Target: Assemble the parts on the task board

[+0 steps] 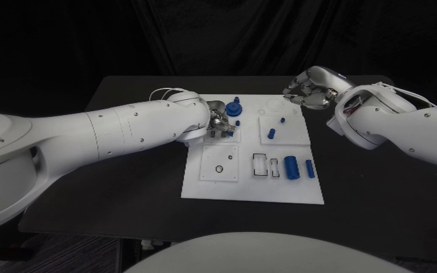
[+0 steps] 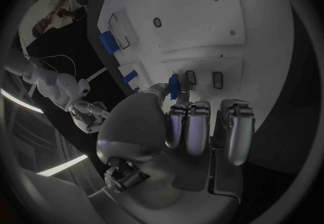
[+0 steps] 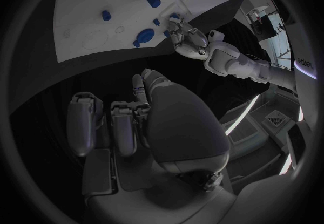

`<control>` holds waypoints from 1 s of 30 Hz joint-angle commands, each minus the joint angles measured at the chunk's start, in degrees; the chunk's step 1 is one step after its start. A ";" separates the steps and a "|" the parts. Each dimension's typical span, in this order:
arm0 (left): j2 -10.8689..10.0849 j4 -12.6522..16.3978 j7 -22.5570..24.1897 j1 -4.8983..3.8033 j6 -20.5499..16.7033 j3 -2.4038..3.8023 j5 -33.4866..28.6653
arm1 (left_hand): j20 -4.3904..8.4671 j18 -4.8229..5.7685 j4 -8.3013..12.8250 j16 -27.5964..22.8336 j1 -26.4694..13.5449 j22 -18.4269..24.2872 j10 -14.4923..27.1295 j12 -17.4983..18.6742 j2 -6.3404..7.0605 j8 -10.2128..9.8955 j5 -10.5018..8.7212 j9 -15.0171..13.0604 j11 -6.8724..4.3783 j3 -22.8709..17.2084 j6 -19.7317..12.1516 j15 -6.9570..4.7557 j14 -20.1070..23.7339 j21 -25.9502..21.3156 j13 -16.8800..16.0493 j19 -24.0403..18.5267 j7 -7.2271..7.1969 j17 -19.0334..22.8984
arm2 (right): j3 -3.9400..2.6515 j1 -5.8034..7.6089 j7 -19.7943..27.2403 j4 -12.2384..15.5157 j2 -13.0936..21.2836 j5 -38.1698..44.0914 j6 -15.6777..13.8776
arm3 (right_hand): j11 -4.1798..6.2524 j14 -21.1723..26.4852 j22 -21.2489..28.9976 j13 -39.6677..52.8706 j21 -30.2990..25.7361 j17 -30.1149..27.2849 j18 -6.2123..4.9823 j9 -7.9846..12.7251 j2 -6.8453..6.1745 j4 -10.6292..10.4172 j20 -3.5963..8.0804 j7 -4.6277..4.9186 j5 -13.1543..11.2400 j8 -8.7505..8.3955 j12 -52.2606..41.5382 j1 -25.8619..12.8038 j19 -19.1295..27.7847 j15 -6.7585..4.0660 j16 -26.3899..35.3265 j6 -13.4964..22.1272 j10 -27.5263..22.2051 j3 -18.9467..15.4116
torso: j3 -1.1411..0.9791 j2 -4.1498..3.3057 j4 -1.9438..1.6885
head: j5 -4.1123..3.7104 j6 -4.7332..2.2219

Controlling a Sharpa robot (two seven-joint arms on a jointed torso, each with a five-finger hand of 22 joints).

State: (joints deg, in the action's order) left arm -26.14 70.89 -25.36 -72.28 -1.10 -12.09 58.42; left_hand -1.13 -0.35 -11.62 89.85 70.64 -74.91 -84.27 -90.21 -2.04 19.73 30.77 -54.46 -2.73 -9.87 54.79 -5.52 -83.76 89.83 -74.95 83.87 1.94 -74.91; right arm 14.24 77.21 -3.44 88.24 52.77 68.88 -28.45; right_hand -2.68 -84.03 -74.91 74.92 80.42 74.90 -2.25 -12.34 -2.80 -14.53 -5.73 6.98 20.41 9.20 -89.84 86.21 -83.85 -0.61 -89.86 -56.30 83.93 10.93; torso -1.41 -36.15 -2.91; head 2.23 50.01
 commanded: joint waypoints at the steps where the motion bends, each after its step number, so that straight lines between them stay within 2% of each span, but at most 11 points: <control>1: -0.51 0.69 -0.03 0.15 -0.36 0.02 0.26 | 0.00 0.35 0.17 -0.27 -0.46 -15.09 -5.73 0.21 0.78 -0.32 0.24 -0.38 0.21 -1.45 0.83 0.03 -5.86 0.17 -15.05 6.13 -0.38 -13.26 | -0.05 -0.14 -1.38 -0.03 0.13 0.09 0.33 | -0.16 -5.97 -11.56 15.08 -0.20 15.10 -0.44 0.10 -0.17 0.11 0.10 0.07 0.20 0.08 -0.16 0.62 0.11 -0.04 -0.14 -0.28 6.07 0.33 | -0.01 0.01 -0.01 | -0.10 -0.01; 10: -2.37 2.50 -1.43 0.14 -0.64 0.02 0.26 | 0.01 0.35 -0.02 -0.32 -1.17 -15.09 -5.73 0.21 1.16 -0.37 -0.11 -0.63 0.21 -2.41 1.06 0.02 -5.82 0.17 -15.05 6.13 -0.39 -13.07 | -0.05 -0.14 -1.60 -0.22 0.09 0.09 0.55 | -0.18 -5.97 -11.54 15.08 -0.24 15.10 -0.45 0.11 -0.16 0.13 0.10 0.09 0.26 0.07 -0.16 0.64 0.13 -0.04 -0.14 -0.25 6.07 0.35 | -0.07 -0.09 0.03 | 0.26 -0.01; 20: -3.16 3.28 -2.40 0.14 -0.47 0.01 0.26 | 0.02 0.35 -0.29 -0.27 -2.12 -15.09 -5.73 0.21 1.56 -0.43 -0.89 -0.99 0.17 -3.62 1.42 0.00 -5.87 0.17 -15.05 6.13 -0.43 -13.29 | -0.05 -0.14 -1.67 -0.27 -0.08 0.09 0.79 | -0.19 -5.97 -11.54 15.08 -0.25 15.10 -0.45 0.11 -0.13 0.13 0.10 0.10 0.31 0.07 -0.16 0.63 0.14 -0.03 -0.14 -0.26 6.07 0.38 | -0.10 -0.08 0.06 | 0.43 -0.01; 25: -3.36 3.31 -2.61 0.14 -0.99 0.01 0.26 | 0.03 0.35 -0.33 -0.29 -2.25 -15.09 -5.73 0.21 1.53 -0.48 -0.99 -1.06 0.16 -3.96 1.44 -0.01 -5.86 0.17 -15.05 6.13 -0.45 -13.23 | -0.05 -0.15 -1.78 -0.31 -0.07 0.09 1.05 | -0.19 -5.97 -11.50 15.08 -0.33 15.10 -0.47 0.11 -0.05 0.11 0.09 0.10 0.35 0.09 -0.16 0.62 0.20 -0.02 -0.14 -0.28 6.07 0.42 | -0.05 -0.05 -0.18 | 0.33 -0.01; 30: -3.52 3.23 -2.59 0.14 -1.88 0.01 0.26 | 0.04 0.35 -0.36 -0.28 -2.32 -15.09 -5.73 0.21 1.53 -0.54 -1.06 -1.09 0.16 -4.14 1.37 -0.01 -5.87 0.17 -15.05 6.13 -0.43 -13.27 | -0.05 -0.16 -1.83 -0.27 -0.07 0.09 1.22 | -0.19 -5.97 -11.49 15.08 -0.38 15.10 -0.49 0.11 0.02 0.10 0.09 0.10 0.40 0.11 -0.16 0.61 0.23 -0.02 -0.14 -0.32 6.07 0.46 | -0.06 -0.10 0.12 | 0.63 -0.01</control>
State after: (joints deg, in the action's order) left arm -29.66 74.10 -27.79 -72.27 -2.06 -12.08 58.43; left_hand -1.13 -0.36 -11.94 89.85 69.03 -74.91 -84.27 -90.23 -0.47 19.48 29.93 -55.51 -2.72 -13.65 56.02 -5.51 -83.75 89.83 -74.94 83.87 1.55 -74.91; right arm 14.24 77.19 -4.00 87.95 52.67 68.88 -27.63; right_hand -2.68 -84.03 -74.91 74.91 80.42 74.90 -2.25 -12.30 -3.01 -14.37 -5.73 6.98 20.61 9.20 -89.84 86.41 -83.85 -0.61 -89.86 -56.30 83.93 11.09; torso -1.49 -36.22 -2.91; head 2.77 50.01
